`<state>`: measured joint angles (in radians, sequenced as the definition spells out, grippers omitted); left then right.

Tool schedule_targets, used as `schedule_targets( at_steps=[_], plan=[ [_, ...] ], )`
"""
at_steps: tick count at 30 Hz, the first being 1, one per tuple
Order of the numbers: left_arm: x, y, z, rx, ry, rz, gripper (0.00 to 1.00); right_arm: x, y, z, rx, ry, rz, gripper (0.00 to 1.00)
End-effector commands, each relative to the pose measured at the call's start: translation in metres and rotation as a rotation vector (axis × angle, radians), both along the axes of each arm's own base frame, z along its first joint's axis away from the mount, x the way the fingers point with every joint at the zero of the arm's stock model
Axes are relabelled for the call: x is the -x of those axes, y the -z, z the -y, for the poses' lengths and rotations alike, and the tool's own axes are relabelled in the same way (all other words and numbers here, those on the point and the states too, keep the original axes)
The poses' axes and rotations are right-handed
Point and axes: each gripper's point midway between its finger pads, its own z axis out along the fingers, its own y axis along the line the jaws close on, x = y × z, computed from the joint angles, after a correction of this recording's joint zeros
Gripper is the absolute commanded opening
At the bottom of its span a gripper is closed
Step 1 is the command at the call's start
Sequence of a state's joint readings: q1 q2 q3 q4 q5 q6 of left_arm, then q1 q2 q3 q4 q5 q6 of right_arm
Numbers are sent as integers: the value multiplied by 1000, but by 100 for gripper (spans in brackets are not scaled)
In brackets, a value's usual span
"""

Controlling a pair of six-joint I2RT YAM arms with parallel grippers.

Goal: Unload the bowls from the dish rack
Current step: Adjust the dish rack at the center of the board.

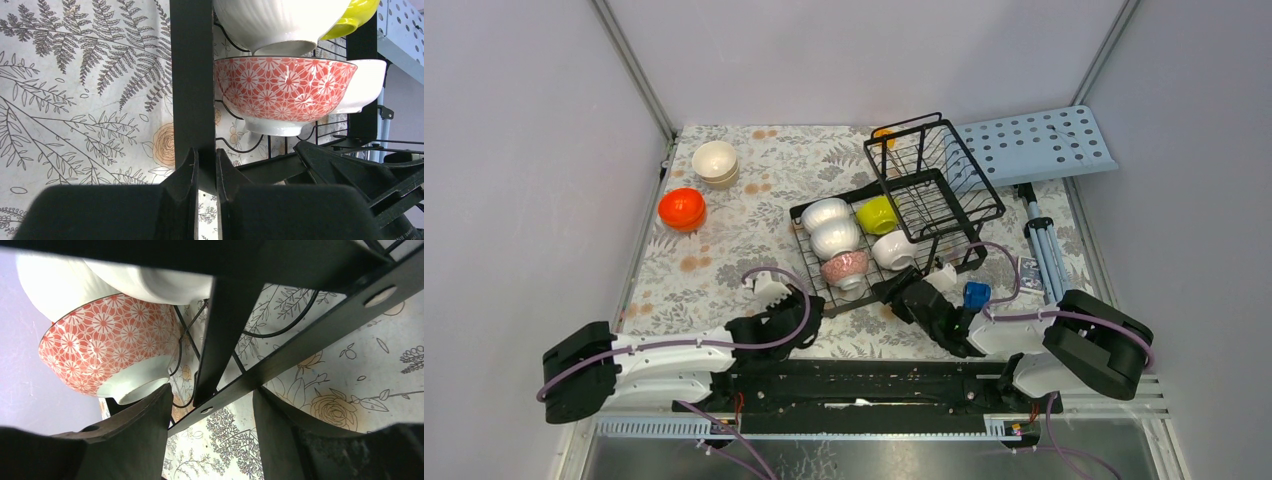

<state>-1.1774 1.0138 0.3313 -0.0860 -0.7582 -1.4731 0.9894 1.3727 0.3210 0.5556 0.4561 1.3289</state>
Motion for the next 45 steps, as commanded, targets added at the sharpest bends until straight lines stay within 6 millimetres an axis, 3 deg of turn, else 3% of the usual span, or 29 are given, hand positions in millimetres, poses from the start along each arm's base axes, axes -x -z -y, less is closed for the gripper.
schedule_targets(
  at_steps=[1,4,15,27,34,41,45],
  plan=[
    [44,34,3,-25,152,-163,13,4,8,-1,128,-81,15,37],
    [45,33,0,-26,154,-165,18,5,7,-3,151,-107,14,36],
    [51,16,0,3,211,-147,54,11,10,7,244,-169,28,38],
    [58,-27,15,-1,359,-86,74,19,13,34,392,-252,81,35],
    [37,-72,-17,-128,261,33,82,22,8,55,494,-311,124,34],
    [9,-125,-64,-301,95,195,86,22,1,54,511,-358,143,34],
    [-7,-136,-84,-464,30,240,87,25,-1,54,514,-384,151,34]
  ],
)
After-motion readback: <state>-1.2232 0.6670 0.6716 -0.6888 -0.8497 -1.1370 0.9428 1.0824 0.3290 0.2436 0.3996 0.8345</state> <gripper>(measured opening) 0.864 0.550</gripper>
